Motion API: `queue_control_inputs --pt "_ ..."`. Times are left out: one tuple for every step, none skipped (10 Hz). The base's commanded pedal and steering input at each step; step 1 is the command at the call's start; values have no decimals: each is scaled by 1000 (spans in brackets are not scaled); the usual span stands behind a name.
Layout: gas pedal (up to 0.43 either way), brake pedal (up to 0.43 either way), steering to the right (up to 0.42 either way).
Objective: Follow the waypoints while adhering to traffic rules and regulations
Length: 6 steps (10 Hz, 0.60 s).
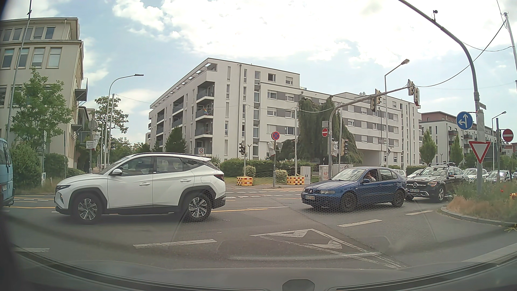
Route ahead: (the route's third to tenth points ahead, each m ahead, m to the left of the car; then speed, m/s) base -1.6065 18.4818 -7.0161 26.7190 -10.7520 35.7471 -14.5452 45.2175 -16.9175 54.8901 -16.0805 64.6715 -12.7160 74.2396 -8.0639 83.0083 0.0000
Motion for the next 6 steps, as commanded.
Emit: queue_control_inputs --pt "0 335 -881" --pt "0 335 -881" --pt "0 335 -881" --pt "0 335 -881" --pt "0 335 -881" --pt "0 335 -881"
